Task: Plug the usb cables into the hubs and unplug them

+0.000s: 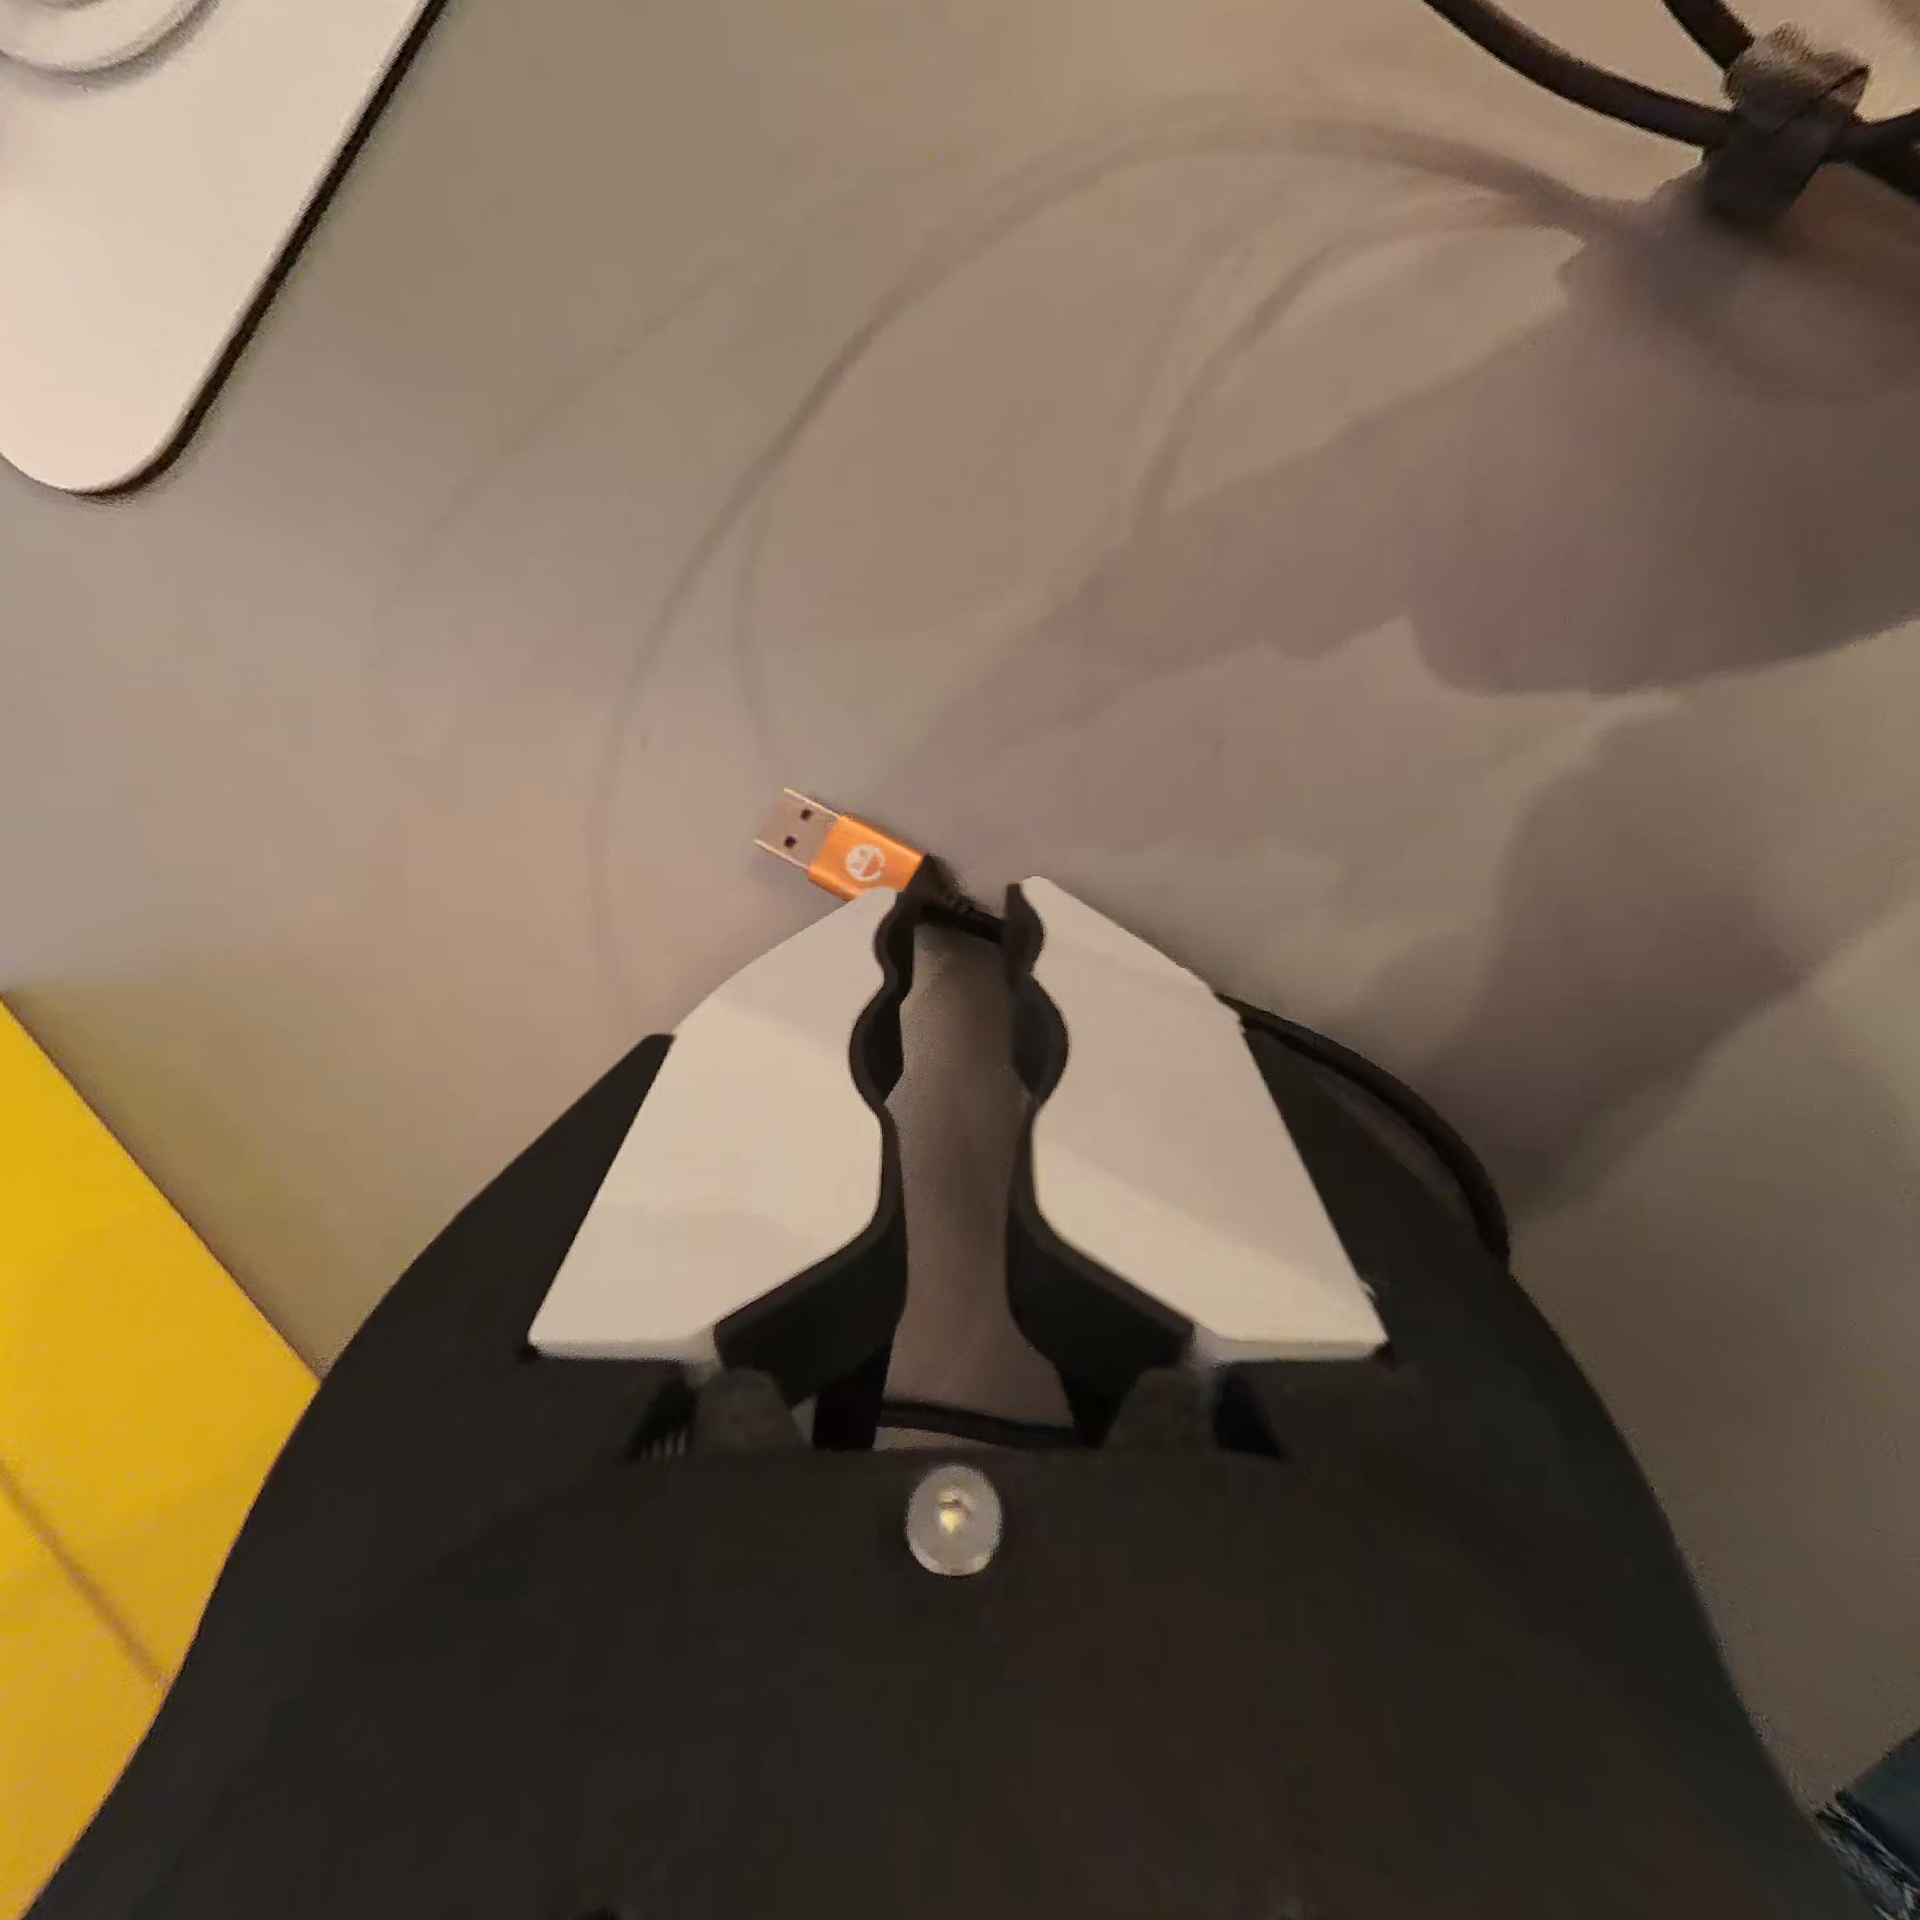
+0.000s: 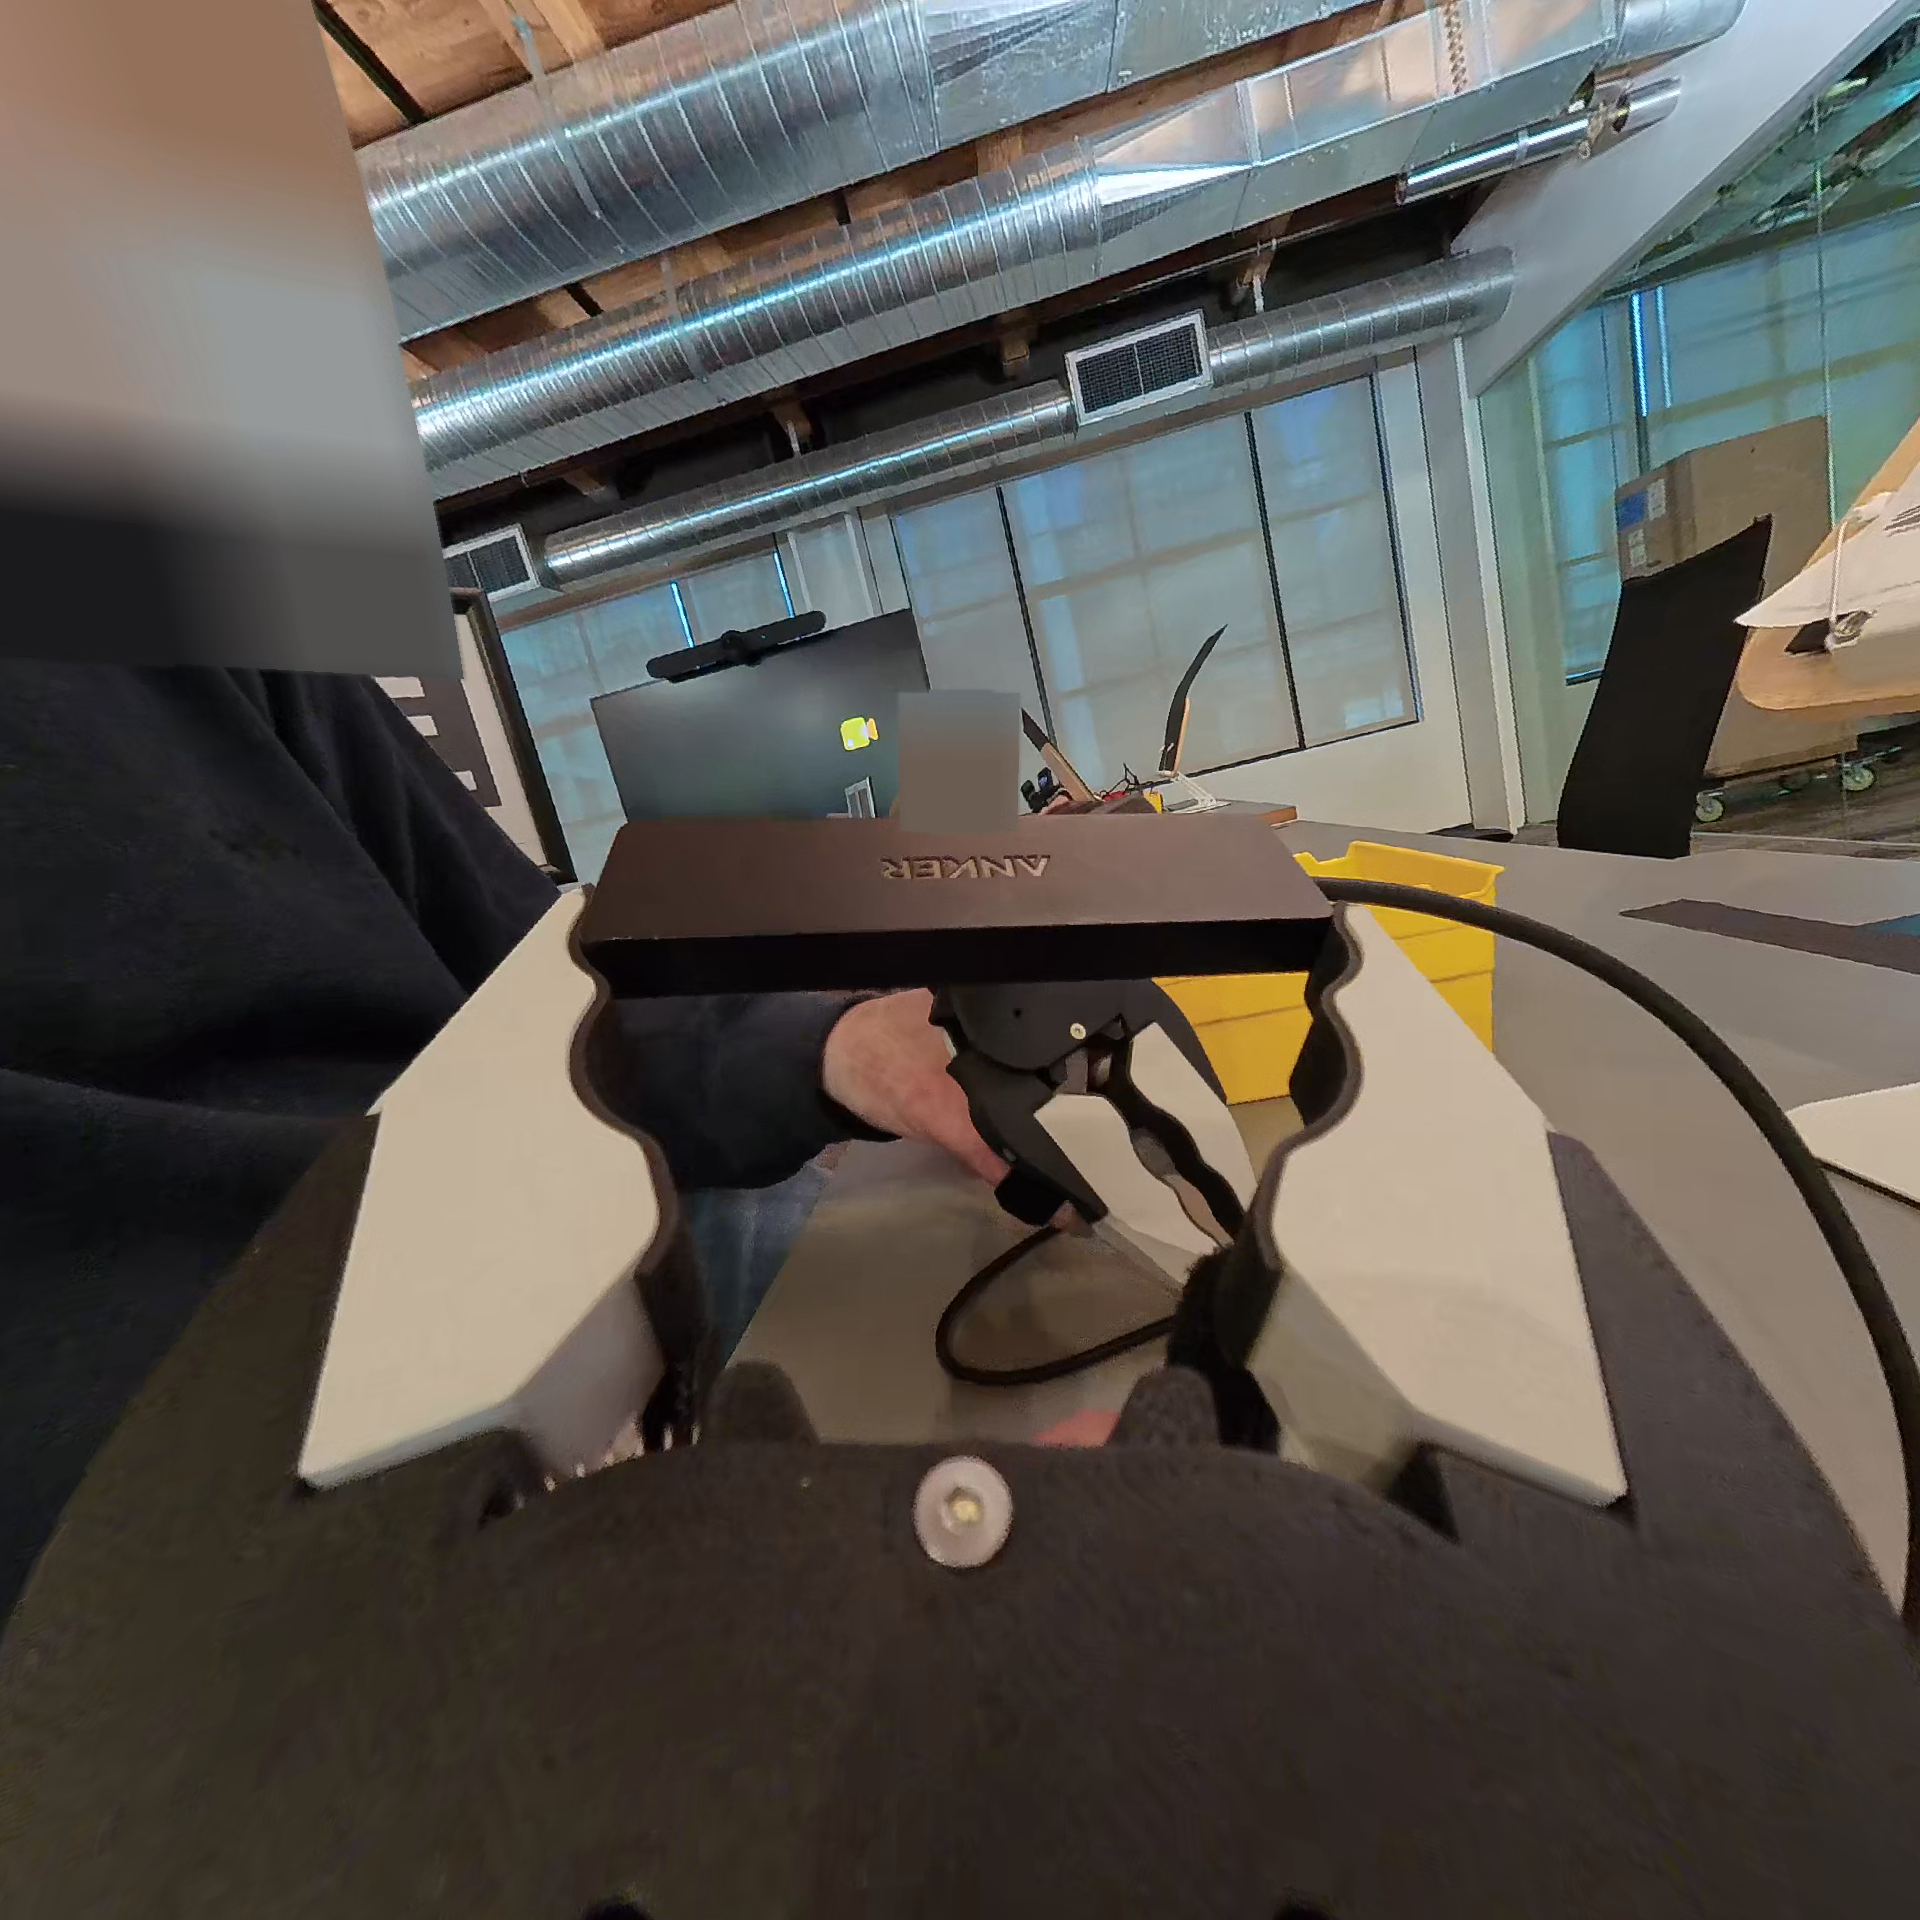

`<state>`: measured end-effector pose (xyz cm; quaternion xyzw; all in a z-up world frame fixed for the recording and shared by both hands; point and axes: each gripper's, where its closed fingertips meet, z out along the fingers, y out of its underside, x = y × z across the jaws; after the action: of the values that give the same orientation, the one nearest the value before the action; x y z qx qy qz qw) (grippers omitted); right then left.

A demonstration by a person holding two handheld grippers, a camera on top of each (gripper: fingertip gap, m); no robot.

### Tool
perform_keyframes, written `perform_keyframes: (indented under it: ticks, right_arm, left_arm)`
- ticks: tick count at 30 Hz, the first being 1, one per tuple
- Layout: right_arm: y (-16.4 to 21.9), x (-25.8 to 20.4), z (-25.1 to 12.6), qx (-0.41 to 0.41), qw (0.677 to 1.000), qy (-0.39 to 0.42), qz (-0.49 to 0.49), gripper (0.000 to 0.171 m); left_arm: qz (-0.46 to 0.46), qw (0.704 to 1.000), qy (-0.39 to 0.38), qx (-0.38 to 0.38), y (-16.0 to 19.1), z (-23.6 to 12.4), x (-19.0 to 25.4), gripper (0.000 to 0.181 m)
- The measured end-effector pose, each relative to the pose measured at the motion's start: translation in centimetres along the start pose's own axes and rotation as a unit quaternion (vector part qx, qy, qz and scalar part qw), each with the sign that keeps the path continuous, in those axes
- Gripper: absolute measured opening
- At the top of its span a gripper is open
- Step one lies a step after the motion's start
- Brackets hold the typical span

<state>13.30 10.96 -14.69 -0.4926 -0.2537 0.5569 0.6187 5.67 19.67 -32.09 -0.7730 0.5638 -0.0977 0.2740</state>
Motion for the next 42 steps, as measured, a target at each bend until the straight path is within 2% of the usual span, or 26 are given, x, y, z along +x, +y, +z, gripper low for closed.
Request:
perform_keyframes:
  ticks: [5, 6, 10, 13, 18, 21, 24, 27, 29, 31, 35, 39, 42]
  right_arm:
    - [0.0, 0.2, -0.2, 0.0, 1.0, 0.005, -0.002, 0.129]
    - [0.1, 0.2, -0.1, -0.002, 1.0, 0.005, -0.003, 0.129]
    - [0.9, 0.4, 0.2, -0.021, 1.0, 0.01, -0.007, 0.129]
    - [1.0, 0.5, 0.1, -0.025, 1.0, 0.014, -0.009, 0.129]
    - [2.0, 1.1, 0.0, -0.057, 0.998, 0.03, -0.021, 0.129]
    - [2.5, 1.2, 0.1, -0.071, 0.996, 0.035, -0.029, 0.13]
    - [2.7, 1.3, 0.1, -0.078, 0.996, 0.037, -0.033, 0.129]
    - [2.8, 1.3, 0.1, -0.08, 0.995, 0.039, -0.035, 0.129]
    - [2.7, 1.4, 0.0, -0.078, 0.995, 0.041, -0.035, 0.129]
    - [2.6, 1.4, -0.1, -0.076, 0.996, 0.041, -0.035, 0.129]
    - [2.8, 1.4, 0.0, -0.079, 0.995, 0.041, -0.038, 0.13]
    - [2.8, 1.5, 0.0, -0.08, 0.995, 0.044, -0.042, 0.13]
    - [2.9, 1.4, -0.1, -0.081, 0.995, 0.044, -0.044, 0.129]
  left_arm:
    - [-0.061, 0.998, 0.025, -0.017, 0.7, 0.4, 0.3, 0.05]
    - [-0.065, 0.997, 0.027, -0.014, 0.5, 0.5, 0.5, 0.049]
    - [-0.052, 0.998, 0.027, -0.004, -0.5, 1.0, 1.0, 0.023]
    - [-0.012, 0.999, 0.04, -0.01, -0.9, 1.2, 1.5, 0.007]
    - [0.048, 0.994, 0.101, -0.017, -0.7, 0.8, 2.9, 0.006]
    - [0.073, 0.985, 0.156, 0.005, -1.0, -0.3, 4.3, 0.006]
    - [0.137, 0.971, 0.194, 0.002, -0.4, -1.2, 5.5, 0.006]
    - [0.174, 0.969, 0.174, -0.012, 0.2, -0.8, 5.6, 0.009]
    - [0.181, 0.97, 0.163, -0.014, 0.6, -0.7, 5.7, 0.023]
    - [0.174, 0.973, 0.151, 0.004, 0.5, -0.6, 5.8, 0.026]
    - [0.166, 0.978, 0.123, 0.036, 0.2, -0.5, 6.1, 0.006]
    - [0.154, 0.981, 0.11, 0.047, 0.1, -0.5, 6.0, 0.006]
    - [0.147, 0.978, 0.139, 0.049, 0.0, -1.4, 6.2, 0.006]
